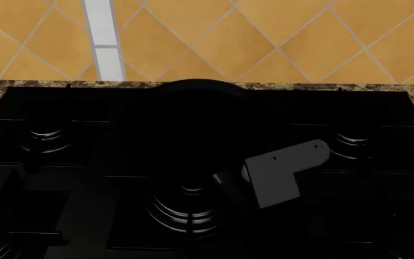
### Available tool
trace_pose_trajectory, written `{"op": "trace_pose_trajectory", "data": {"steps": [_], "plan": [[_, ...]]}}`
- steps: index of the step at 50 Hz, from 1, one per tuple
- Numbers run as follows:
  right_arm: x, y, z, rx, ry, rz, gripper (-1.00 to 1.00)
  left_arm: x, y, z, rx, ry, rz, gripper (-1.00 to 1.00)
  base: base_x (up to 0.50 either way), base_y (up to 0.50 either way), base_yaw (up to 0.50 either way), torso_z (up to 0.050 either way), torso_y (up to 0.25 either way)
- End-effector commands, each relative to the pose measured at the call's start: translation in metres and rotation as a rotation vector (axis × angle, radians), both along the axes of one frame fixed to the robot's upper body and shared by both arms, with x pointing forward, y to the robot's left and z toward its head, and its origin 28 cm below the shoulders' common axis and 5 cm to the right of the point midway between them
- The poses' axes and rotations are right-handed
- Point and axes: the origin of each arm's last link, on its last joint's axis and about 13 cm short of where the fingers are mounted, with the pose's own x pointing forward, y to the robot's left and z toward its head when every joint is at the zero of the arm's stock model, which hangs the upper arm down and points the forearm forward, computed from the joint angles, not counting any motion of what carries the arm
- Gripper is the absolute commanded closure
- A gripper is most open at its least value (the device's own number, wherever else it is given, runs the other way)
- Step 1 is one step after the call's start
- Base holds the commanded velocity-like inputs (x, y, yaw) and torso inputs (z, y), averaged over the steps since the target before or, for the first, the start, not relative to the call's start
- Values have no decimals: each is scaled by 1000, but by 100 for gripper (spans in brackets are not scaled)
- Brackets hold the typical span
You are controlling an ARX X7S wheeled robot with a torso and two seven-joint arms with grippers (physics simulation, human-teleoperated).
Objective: Pick up the pan and dump the vegetables in it onto the plate. Then return the pan to the stove.
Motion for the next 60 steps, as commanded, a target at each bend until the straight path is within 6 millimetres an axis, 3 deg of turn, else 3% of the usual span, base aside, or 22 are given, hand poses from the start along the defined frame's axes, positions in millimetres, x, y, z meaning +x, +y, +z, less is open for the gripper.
{"op": "trace_pose_trajectory", "data": {"steps": [1,2,12,19,27,38,44,48,49,51,58,59,60], "plan": [[15,9,9,17,-71,46,100,0,0,2,-2,-11,-33,-100,0,0,0,0,0],[7,6,19,32,-101,55,-100,0,0,2,-4,-10,-33,-100,0,0,3,0,0],[-3,3,41,36,-184,56,-100,-1,0,1,-2,-9,-37,-100,0,0,0,0,0],[-23,3,66,44,-268,70,-100,-1,0,1,-3,-8,-38,-100,0,0,0,0,0],[-73,1,88,59,-389,94,-100,4,0,6,-14,12,-33,-100,0,0,0,0,0],[-137,-7,90,71,-446,96,-100,5,0,6,-10,29,-34,-100,0,0,0,0,0],[-141,-23,88,102,-487,79,-100,5,0,5,-8,35,-33,-100,0,0,0,0,0],[-143,-25,103,153,-733,77,-100,5,0,6,-7,38,-37,-100,0,0,0,0,0],[-142,-4,114,289,-903,136,-100,5,0,6,-8,39,-37,-100,0,0,0,0,0],[-150,-42,109,115,-884,110,-100,5,0,5,-8,41,-36,-100,0,0,0,0,0],[-152,-44,112,106,-1006,62,-100,7,0,7,-9,43,-43,-100,0,0,0,0,0],[-152,-45,112,103,-997,58,-100,7,0,7,-8,43,-44,-100,0,0,0,0,0],[-155,-45,96,108,-854,44,-100,7,0,7,-6,43,-45,-100,0,0,0,0,0]]}}
